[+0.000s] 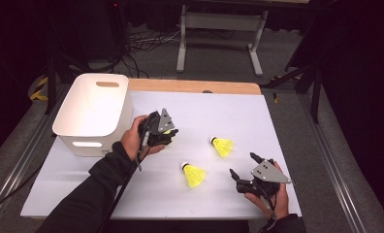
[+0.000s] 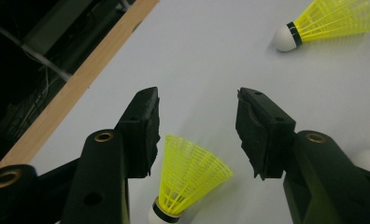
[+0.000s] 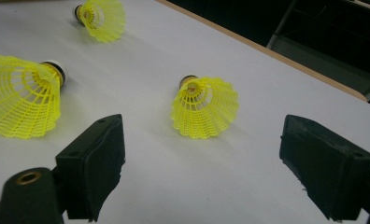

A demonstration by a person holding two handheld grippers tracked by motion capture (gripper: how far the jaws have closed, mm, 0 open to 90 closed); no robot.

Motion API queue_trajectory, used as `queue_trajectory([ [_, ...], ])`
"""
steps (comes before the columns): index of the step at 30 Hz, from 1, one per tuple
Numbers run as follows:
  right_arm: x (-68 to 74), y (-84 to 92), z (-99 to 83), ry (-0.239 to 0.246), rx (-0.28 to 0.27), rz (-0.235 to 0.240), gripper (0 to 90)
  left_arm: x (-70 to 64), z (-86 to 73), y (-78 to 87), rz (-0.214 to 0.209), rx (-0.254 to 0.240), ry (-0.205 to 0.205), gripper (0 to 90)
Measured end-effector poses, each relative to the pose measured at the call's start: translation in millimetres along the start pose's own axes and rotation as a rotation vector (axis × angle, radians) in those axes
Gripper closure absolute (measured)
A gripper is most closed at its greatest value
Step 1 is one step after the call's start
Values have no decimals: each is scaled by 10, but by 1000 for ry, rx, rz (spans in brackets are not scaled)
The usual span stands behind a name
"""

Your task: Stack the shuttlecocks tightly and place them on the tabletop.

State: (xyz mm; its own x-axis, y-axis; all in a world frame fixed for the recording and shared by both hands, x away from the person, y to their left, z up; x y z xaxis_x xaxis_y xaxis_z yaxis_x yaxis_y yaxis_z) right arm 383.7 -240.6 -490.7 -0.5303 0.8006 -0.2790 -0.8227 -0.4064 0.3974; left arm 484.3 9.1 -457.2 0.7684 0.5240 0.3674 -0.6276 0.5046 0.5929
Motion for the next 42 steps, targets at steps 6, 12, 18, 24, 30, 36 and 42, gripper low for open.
queue_trajectory([
  [6, 3, 2, 9, 1, -3, -4, 152, -82, -37, 142, -6, -68, -42, 379],
  [12, 8, 7, 20, 1, -7, -8, 152, -155, -106, 269, -8, -121, -61, 276],
  [18, 13, 11, 30, 1, -10, -14, 154, -225, -193, 443, -25, -192, -81, 220],
  [24, 5, 23, 46, -1, -20, -22, 156, -284, -311, 562, -24, -228, -93, 200],
  [30, 30, 20, 54, 7, -18, -19, 156, -329, -429, 685, -27, -276, -89, 183],
  [36, 42, 33, 77, 12, -27, -22, 160, -321, -599, 756, 1, -272, -87, 155],
  [42, 64, 59, 113, 13, -40, -19, 160, -305, -764, 851, 16, -283, -67, 117],
])
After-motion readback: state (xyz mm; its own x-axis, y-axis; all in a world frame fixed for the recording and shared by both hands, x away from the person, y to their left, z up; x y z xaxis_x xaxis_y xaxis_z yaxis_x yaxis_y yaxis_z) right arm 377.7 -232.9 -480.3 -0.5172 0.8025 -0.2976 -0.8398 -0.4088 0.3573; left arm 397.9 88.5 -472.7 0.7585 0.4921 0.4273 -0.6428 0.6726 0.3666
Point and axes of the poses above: each handheld gripper's, and its own axes: y roughly backward along the jaws, z roughly out of its top, x roughly to its left, the point moved 10 cm from there along -y, roughly forward along the jaws
